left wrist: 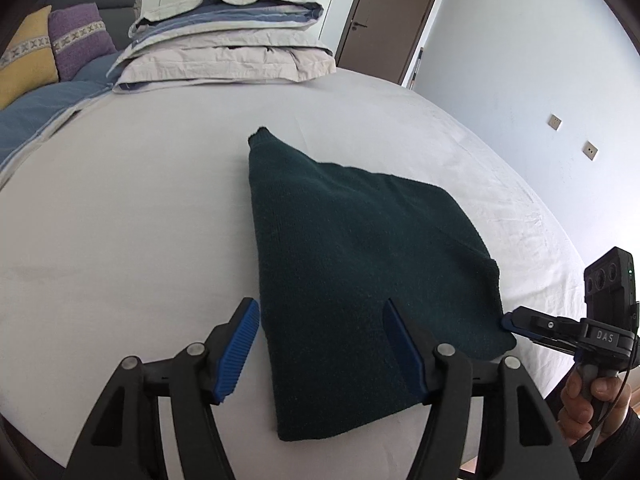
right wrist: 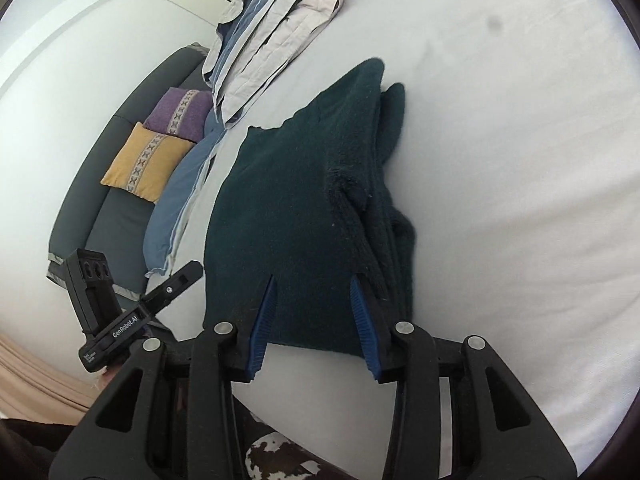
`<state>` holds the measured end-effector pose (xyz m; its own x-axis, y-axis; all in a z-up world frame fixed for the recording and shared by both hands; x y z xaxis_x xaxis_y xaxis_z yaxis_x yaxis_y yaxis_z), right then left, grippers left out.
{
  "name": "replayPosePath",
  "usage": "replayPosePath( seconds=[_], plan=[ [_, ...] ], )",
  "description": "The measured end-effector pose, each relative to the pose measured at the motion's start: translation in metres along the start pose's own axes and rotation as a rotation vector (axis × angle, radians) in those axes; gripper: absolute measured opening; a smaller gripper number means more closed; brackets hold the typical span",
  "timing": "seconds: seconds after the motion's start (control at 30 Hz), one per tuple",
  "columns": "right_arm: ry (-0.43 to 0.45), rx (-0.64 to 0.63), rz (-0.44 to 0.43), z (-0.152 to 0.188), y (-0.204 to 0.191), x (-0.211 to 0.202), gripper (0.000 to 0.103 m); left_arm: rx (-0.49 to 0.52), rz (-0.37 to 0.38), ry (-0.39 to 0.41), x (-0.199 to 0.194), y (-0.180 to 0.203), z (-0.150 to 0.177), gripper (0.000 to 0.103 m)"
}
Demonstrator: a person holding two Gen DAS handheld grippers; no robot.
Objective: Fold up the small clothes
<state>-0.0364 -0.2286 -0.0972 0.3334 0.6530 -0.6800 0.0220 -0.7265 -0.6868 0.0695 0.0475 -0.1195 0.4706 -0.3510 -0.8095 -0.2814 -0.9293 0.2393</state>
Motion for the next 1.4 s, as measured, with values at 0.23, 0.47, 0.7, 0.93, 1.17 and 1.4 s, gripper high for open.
replayPosePath(
  seconds=[0.23, 0.47, 0.7, 0.93, 1.17, 1.4],
  plan=[
    [0.26, -0.141, 0.32, -0.014, -0.016, -0.091, 0.04, 0.084, -0.155, 0.243, -0.065, 0.014, -0.025, 0.103],
    [0.634, -0.294, 0.548, -0.036, -0.076, -0.179, 0.087, 0.149, -0.438, 0.478, -0.147, 0.033, -0.047, 0.103],
    [0.788, -0.279, 0.537, -0.048, -0.119, -0.236, 0.102, 0.032, -0.486, 0.472, -0.175, 0.022, -0.052, 0.103],
    [0.687, -0.255, 0.545, -0.042, -0.128, -0.232, 0.103, -0.014, -0.386, 0.288, -0.129, 0.017, -0.035, 0.103],
    [0.452, -0.187, 0.726, -0.029, -0.085, -0.17, 0.103, -0.011, -0.363, 0.113, -0.076, 0.021, -0.005, 0.103],
    [0.266, -0.151, 0.767, -0.007, -0.046, -0.103, 0.103, -0.008, -0.335, 0.053, -0.055, 0.021, 0.006, 0.103]
  ],
)
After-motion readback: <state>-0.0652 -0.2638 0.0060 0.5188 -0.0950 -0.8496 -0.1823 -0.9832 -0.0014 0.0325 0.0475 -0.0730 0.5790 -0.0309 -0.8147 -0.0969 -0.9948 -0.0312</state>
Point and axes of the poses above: each gripper's, at about its wrist camera, not at the fingertips, and x roughly the way its jaws point, y to its right, z to its underside, the point moved 10 cm from there along x, roughly the way its jaws point, and after that the axes turned 11 degrees about -y, right-handed, at the moved point
